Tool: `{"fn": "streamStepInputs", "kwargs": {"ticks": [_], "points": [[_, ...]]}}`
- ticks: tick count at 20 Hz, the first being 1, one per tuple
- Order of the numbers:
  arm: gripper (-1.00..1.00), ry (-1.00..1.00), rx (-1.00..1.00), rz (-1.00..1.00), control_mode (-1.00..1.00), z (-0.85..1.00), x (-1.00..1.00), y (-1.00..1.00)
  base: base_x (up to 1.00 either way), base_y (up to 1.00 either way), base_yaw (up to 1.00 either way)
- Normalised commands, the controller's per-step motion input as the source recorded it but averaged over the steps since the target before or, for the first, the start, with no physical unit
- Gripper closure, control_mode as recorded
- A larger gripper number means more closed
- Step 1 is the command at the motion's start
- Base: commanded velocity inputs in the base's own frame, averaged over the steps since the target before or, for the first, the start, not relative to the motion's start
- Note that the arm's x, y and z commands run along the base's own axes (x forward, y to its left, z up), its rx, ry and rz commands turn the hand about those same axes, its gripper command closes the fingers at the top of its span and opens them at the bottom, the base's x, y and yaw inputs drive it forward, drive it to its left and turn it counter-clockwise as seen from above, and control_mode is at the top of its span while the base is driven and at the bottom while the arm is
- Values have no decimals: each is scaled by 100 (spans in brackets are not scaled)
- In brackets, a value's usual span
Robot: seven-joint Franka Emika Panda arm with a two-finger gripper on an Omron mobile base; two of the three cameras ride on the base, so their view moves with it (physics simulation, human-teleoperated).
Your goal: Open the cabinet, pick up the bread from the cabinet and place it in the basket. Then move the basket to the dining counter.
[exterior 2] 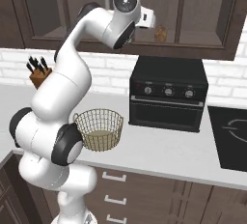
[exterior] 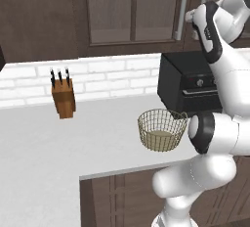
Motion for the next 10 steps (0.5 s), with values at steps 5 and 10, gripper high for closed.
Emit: {"fn": "streamStepInputs", "kwargs": {"ticks": [5, 10], "points": [[100, -3, 0, 3, -100, 0, 16, 0, 0, 0, 0], [100, -4, 0, 2, -100, 0, 14, 0, 0, 0, 0]]}}
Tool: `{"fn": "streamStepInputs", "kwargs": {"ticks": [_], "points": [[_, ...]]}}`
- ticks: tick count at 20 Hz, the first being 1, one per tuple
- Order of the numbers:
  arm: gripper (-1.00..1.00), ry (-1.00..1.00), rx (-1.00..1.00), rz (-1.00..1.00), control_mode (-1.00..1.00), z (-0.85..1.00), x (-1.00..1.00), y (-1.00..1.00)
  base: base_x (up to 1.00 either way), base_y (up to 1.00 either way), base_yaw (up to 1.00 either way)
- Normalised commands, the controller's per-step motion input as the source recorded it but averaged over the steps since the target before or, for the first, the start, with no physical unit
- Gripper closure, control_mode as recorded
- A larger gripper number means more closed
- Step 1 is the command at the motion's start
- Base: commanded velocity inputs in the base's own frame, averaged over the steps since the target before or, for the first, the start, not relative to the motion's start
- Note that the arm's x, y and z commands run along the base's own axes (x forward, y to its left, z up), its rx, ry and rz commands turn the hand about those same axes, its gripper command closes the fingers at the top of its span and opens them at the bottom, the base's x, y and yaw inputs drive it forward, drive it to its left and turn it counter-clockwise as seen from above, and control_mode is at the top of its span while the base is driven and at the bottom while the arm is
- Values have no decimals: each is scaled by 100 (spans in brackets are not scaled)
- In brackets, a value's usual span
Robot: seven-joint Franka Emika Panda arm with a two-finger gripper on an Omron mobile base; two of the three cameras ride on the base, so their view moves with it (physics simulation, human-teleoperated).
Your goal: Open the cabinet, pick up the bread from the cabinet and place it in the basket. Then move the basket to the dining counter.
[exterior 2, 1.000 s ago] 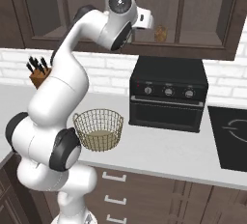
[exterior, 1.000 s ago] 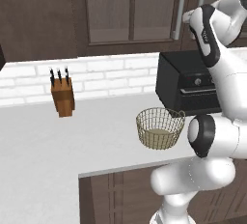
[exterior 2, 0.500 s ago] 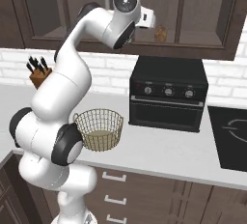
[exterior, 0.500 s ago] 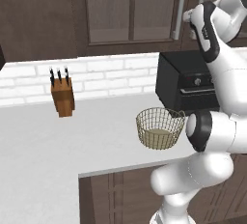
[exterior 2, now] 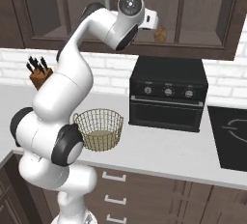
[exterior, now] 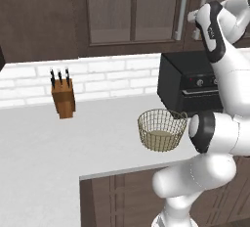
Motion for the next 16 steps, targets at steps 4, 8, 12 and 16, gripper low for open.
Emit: {"fn": "streamStepInputs", "kwargs": {"ticks": [4, 8, 12, 16], "points": [[100, -2, 0, 0, -100, -3, -2, -5, 0, 0, 0], [100, -3, -1, 0, -100, -15, -51, -40, 0, 0, 0], [100, -4, -1, 0, -100, -12, -88, -64, 0, 0, 0], [100, -3, 0, 0, -100, -9, -100, -85, 0, 0, 0]]}}
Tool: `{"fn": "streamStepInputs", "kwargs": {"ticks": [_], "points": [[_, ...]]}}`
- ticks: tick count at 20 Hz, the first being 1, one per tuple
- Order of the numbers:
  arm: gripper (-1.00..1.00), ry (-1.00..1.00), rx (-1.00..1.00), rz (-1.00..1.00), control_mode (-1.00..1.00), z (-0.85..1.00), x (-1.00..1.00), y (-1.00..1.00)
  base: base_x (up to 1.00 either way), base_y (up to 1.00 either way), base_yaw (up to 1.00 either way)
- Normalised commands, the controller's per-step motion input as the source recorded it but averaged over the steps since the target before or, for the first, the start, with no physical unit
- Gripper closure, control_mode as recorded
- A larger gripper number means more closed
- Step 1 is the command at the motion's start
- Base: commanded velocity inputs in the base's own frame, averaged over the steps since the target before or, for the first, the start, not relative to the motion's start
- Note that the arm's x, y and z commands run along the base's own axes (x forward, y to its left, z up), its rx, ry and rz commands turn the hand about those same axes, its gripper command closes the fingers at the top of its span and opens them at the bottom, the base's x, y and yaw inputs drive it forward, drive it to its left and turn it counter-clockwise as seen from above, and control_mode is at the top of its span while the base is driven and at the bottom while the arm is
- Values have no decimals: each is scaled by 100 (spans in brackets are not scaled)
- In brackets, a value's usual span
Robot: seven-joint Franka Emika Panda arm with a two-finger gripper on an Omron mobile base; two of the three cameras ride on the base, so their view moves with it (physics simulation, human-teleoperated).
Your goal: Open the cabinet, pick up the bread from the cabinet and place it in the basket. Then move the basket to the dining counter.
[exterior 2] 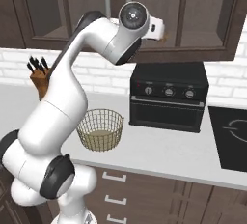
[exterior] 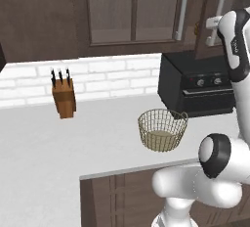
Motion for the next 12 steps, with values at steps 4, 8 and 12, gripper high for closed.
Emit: {"fn": "streamStepInputs", "kwargs": {"ticks": [4, 8, 12], "points": [[100, -3, 0, 0, -100, -10, -100, -98, 0, 0, 0], [100, 0, 0, 0, -100, -12, -100, -100, 0, 0, 0], [100, -2, 0, 0, -100, -20, -100, -100, 0, 0, 0]]}}
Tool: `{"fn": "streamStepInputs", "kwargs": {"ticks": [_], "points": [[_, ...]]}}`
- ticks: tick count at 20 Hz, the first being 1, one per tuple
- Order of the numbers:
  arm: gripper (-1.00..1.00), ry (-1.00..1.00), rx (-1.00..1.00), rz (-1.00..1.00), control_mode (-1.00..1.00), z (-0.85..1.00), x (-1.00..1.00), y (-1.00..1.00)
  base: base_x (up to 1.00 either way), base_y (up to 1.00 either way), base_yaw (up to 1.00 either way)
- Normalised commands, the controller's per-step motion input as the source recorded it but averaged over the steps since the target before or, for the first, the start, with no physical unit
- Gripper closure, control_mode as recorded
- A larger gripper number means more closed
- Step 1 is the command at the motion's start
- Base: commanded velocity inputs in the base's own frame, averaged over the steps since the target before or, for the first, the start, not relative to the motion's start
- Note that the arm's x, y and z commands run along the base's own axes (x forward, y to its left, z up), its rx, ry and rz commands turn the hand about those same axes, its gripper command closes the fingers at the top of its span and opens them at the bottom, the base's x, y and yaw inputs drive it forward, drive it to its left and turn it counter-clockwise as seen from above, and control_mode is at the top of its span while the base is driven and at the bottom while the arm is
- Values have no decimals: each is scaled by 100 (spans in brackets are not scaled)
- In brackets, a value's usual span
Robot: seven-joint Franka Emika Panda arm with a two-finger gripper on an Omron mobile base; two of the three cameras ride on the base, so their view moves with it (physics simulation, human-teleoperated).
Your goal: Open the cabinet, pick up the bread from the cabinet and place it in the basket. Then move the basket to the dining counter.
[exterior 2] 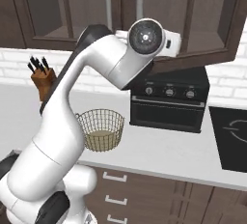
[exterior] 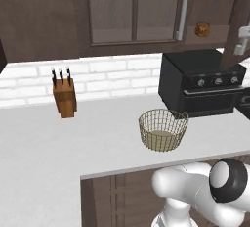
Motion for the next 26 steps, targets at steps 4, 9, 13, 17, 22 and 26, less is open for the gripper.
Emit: {"fn": "streamStepInputs", "kwargs": {"ticks": [4, 9, 13, 17, 22, 26], "points": [[100, -5, 0, 1, -100, -26, -83, -99, 0, 0, 0], [100, -5, 0, 9, -100, -7, -3, -83, 0, 0, 0], [-100, 0, 2, 1, -100, -5, -3, -9, 0, 0, 0], [-100, -2, 0, 0, -100, -2, -7, 0, 0, 0, 0], [-100, -6, 0, -2, -100, 2, -44, 0, 0, 0, 0], [-100, -13, 0, -3, -100, 9, -47, -1, 0, 0, 0]]}}
